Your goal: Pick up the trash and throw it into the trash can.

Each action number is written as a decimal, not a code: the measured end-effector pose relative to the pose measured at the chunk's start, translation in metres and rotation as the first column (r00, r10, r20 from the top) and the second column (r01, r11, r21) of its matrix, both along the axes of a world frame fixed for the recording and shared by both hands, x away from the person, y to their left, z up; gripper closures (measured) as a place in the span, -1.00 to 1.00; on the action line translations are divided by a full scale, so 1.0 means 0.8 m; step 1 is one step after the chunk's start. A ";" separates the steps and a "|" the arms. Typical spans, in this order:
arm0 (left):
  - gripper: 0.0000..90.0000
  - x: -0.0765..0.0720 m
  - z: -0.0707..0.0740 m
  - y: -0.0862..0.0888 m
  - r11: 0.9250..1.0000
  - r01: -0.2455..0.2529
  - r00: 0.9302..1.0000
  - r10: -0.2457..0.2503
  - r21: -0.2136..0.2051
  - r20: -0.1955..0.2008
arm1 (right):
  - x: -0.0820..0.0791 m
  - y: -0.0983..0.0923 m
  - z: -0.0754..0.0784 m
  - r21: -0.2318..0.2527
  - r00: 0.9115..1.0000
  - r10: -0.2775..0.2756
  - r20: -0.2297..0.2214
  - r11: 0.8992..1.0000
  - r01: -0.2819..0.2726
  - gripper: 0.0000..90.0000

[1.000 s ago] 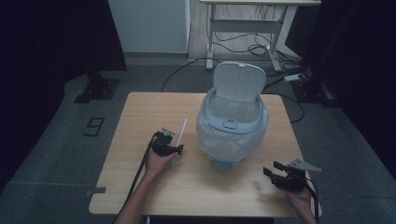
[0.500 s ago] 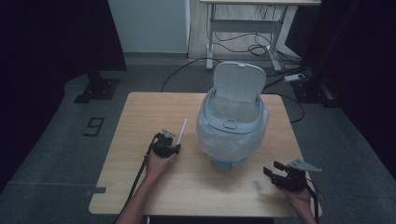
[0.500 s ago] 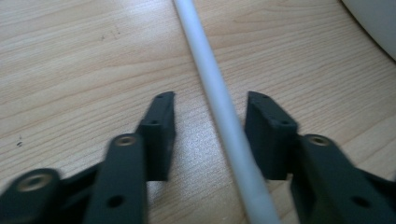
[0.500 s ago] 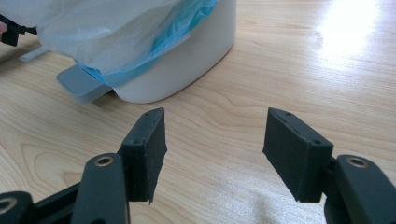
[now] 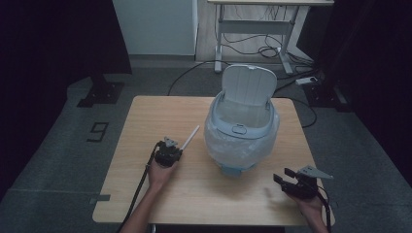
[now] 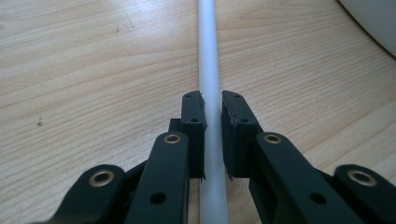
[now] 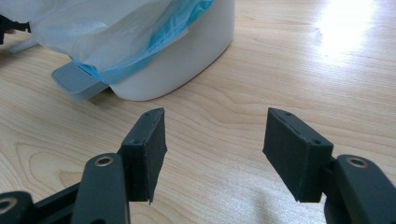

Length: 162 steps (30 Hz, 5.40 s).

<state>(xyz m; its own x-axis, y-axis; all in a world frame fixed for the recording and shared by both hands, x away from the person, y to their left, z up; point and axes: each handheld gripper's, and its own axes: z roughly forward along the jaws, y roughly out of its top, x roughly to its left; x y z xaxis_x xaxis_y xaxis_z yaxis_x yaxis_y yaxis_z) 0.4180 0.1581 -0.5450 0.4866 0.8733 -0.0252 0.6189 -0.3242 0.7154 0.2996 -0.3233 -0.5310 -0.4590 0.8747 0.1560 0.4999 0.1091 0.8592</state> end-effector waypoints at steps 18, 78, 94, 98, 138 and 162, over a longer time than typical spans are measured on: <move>0.78 -0.036 0.049 0.035 0.983 0.025 0.996 -0.010 -0.183 0.085 | 0.001 -0.002 -0.001 -0.013 1.000 -0.017 0.001 1.000 0.017 -0.14; 0.78 -0.090 0.151 0.043 0.909 0.188 0.948 -0.069 -0.373 0.309 | 0.006 -0.004 -0.009 -0.035 1.000 -0.019 -0.025 0.999 0.018 -0.14; 0.78 -0.099 0.170 0.036 0.899 0.224 0.929 -0.081 -0.375 0.361 | 0.007 0.000 -0.012 -0.047 0.999 -0.010 -0.039 0.999 0.009 -0.13; 0.78 -0.099 0.172 0.031 0.895 0.238 0.927 -0.093 -0.378 0.364 | 0.007 0.000 -0.013 -0.049 0.999 -0.011 -0.038 0.999 0.009 -0.13; 0.78 -0.079 0.262 -0.009 0.852 0.357 0.886 -0.179 -0.383 0.427 | 0.010 -0.001 -0.021 -0.092 0.998 -0.025 -0.062 0.996 0.019 -0.13; 0.78 -0.059 0.290 -0.052 0.866 0.374 0.882 -0.221 -0.333 0.416 | 0.016 -0.002 -0.027 -0.079 0.994 -0.006 -0.109 0.997 -0.002 -0.13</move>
